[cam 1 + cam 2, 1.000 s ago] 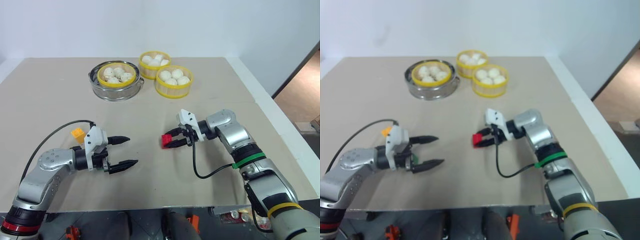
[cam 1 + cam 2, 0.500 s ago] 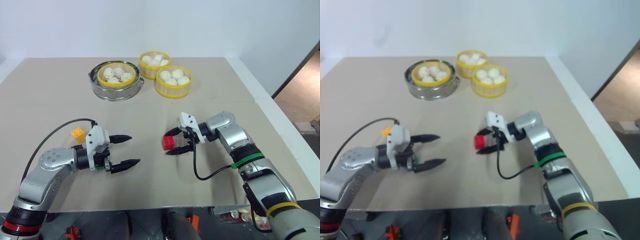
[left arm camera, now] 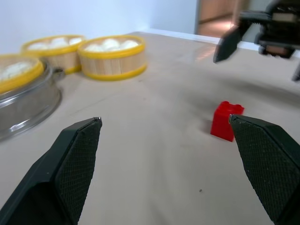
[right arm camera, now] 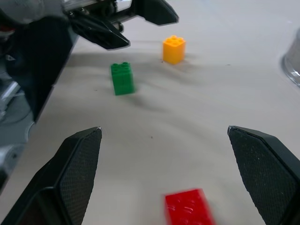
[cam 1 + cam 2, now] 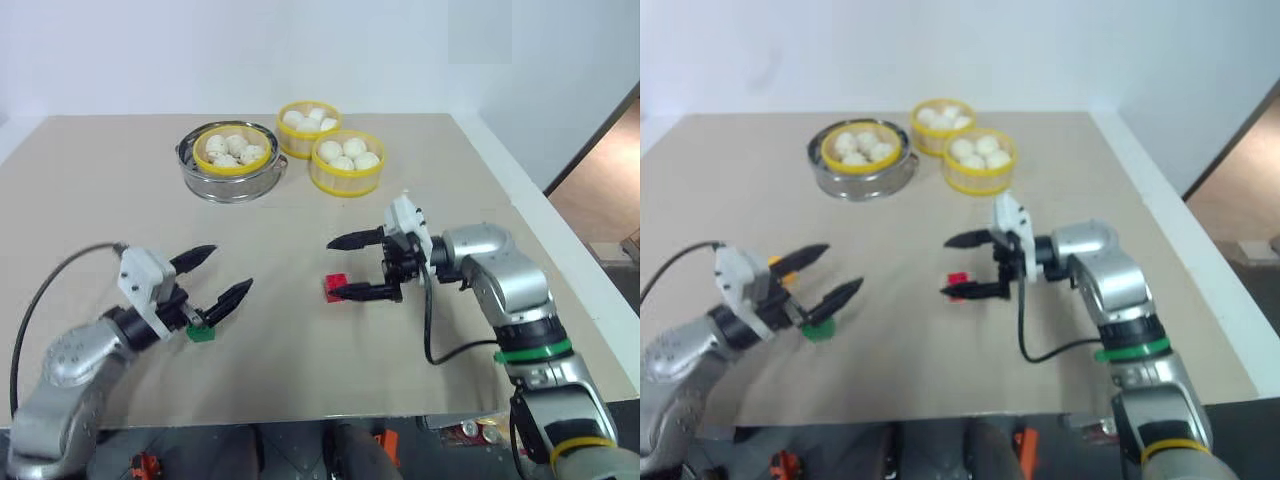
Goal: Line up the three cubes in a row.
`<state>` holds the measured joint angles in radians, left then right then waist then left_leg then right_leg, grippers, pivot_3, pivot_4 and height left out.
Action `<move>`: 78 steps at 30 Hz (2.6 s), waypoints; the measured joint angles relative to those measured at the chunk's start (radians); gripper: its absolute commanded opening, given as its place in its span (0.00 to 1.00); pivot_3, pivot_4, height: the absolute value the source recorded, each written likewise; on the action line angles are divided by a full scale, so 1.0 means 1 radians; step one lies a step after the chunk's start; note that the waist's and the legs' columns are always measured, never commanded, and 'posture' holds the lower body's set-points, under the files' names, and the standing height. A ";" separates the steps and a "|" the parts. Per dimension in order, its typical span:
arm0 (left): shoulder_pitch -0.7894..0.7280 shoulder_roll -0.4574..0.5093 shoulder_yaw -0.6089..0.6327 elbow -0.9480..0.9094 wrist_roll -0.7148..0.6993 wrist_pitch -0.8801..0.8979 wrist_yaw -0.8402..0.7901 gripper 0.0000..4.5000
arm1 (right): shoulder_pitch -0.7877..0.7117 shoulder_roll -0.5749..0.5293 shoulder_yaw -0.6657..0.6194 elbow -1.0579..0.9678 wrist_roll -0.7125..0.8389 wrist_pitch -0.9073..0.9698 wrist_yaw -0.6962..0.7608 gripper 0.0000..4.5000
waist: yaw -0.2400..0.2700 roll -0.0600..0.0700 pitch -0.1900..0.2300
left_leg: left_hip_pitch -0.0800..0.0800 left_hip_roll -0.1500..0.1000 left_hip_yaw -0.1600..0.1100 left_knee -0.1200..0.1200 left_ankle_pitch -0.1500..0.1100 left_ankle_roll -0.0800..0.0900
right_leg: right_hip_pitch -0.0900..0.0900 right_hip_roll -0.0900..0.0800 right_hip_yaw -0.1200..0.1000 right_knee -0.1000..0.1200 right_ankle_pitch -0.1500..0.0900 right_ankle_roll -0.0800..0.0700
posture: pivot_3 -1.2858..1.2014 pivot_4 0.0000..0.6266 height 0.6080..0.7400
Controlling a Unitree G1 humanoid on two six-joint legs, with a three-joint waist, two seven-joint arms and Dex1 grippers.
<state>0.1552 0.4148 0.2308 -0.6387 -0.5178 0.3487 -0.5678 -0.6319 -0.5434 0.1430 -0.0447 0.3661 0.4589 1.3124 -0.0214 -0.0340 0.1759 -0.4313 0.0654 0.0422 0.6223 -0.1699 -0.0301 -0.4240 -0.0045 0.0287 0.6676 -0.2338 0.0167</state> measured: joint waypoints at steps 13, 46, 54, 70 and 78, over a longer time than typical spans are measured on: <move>0.238 -0.214 -0.040 -0.097 0.157 -0.045 0.294 1.00 | -0.002 -0.005 0.013 -0.012 -0.004 -0.093 -0.032 0.99 | -0.005 -0.001 0.000 | 0.004 -0.002 -0.002 0.006 0.002 0.002 | 0.001 0.001 0.002 -0.001 0.006 -0.007 | 0.52 0.24 1.00; 0.257 -0.169 -0.082 0.115 0.171 -0.156 0.176 0.29 | -0.004 -0.018 0.049 0.009 -0.037 -0.171 -0.032 1.00 | -0.001 -0.001 0.000 | 0.001 -0.002 -0.003 0.003 0.001 0.000 | -0.002 0.002 0.002 -0.001 0.002 -0.008 | 0.52 0.24 1.00; 0.234 -0.142 -0.075 0.126 0.163 -0.152 0.163 0.29 | -0.015 0.001 0.049 0.009 -0.018 -0.145 -0.047 1.00 | -0.001 -0.001 0.000 | 0.001 -0.002 -0.003 0.002 0.001 0.000 | -0.002 0.002 0.002 -0.001 0.002 -0.008 | 0.52 0.24 1.00; -0.340 0.254 -0.187 0.431 0.103 -0.127 -0.394 0.29 | -0.046 0.005 0.012 0.047 0.048 -0.014 -0.091 1.00 | -0.001 0.000 0.001 | 0.000 -0.001 -0.001 0.001 0.002 0.001 | -0.002 0.001 0.000 -0.002 0.003 -0.007 | 0.52 0.24 1.00; -0.633 0.208 -0.392 0.725 0.161 -0.145 -0.640 0.29 | -0.030 -0.022 -0.031 0.053 0.080 0.018 -0.100 1.00 | -0.003 0.000 0.001 | -0.005 -0.001 -0.004 0.000 -0.001 0.005 | -0.007 0.006 0.001 -0.001 0.001 -0.002 | 0.52 0.24 1.00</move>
<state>-0.4774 0.6230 -0.1615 0.0864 -0.3569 0.2034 -1.2076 -0.6618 -0.5657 0.1121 0.0084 0.4457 0.4771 1.2121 -0.0241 -0.0337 0.1767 -0.4365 0.0646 0.0387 0.6227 -0.1713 -0.0253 -0.4311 0.0014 0.0293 0.6669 -0.2331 0.0151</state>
